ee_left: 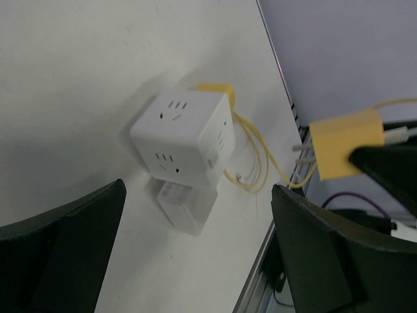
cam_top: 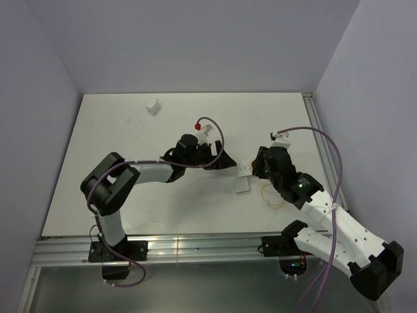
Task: Insert the plug
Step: Adjust the socket at the center of the board.
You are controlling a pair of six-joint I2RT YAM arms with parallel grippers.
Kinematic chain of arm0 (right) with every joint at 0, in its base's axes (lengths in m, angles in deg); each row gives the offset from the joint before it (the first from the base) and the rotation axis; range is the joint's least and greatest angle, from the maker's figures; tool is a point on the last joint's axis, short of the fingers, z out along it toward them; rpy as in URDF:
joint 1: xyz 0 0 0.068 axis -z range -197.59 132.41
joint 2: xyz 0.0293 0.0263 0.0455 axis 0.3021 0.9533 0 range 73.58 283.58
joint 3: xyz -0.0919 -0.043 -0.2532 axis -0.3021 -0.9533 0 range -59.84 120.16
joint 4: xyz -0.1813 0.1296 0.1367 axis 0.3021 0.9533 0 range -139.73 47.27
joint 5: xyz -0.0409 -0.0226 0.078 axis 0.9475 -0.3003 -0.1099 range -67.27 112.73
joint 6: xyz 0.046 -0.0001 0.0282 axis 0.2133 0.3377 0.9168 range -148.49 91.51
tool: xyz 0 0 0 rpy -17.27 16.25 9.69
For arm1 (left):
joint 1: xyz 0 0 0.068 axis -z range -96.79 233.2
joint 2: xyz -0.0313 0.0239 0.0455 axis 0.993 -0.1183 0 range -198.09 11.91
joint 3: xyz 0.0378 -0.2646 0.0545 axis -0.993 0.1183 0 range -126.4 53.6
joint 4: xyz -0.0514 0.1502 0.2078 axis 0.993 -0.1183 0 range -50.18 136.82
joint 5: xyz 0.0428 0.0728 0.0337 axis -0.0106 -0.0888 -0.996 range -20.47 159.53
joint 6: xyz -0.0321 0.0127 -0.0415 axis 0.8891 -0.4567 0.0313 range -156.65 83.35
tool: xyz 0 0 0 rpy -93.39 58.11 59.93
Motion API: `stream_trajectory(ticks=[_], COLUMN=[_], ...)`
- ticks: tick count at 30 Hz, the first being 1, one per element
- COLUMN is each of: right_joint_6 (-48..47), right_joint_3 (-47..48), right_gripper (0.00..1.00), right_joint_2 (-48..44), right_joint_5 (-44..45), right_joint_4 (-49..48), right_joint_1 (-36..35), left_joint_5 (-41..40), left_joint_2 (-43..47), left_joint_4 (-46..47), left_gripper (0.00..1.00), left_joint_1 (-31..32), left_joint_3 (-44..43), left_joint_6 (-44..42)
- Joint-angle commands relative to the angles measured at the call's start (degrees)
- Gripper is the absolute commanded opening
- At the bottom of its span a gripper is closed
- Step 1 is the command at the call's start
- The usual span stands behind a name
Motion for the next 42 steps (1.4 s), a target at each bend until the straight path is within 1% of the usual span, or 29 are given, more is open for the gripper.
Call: stream_trajectory(ticks=[1, 3, 7, 9, 14, 24, 28, 32, 42], right_joint_6=[-1.75, -1.84, -1.92, -1.84, -1.57, -2.01, -2.01, -2.01, -2.19], right_joint_3=[0.62, 0.71, 0.45, 0.45, 0.36, 0.8, 0.8, 0.71, 0.36], right_gripper=[0.0, 0.0, 0.0, 0.0, 0.0, 0.0, 0.0, 0.0, 0.0], right_joint_2=[-0.4, -0.48, -0.31, 0.13, 0.04, -0.83, -1.45, -1.01, -1.27], right_joint_5=[-2.36, -3.24, -4.12, -4.29, -4.91, -5.0, -5.09, -5.26, -5.53], right_joint_4=[-4.32, -4.41, -5.11, -5.2, -5.37, -5.2, -5.29, -5.29, -5.29], right_joint_1=[1.96, 2.14, 2.22, 2.23, 2.31, 2.66, 2.84, 3.19, 3.54], left_joint_5=[9.82, 10.78, 13.94, 14.21, 12.54, 11.93, 12.89, 13.77, 15.53], left_joint_2=[-2.63, -3.78, -8.69, -9.85, -12.57, -18.02, -19.17, -20.04, -21.54], left_joint_4=[10.47, 13.38, 18.12, 19.8, 15.6, 14.89, 16.99, 20.15, 24.73], left_gripper=[1.0, 0.99, 0.99, 0.99, 1.0, 0.99, 0.99, 0.91, 0.88], left_joint_1=[-0.07, -0.34, -0.42, -0.42, -0.51, -0.86, -0.95, -1.13, -1.57], left_joint_3=[1.32, 2.47, 1.42, 0.9, -2.62, -8.42, -8.34, -8.07, -8.69], left_joint_6=[-2.88, -2.0, -1.3, -0.16, -1.12, 0.99, 2.22, 4.23, 7.05])
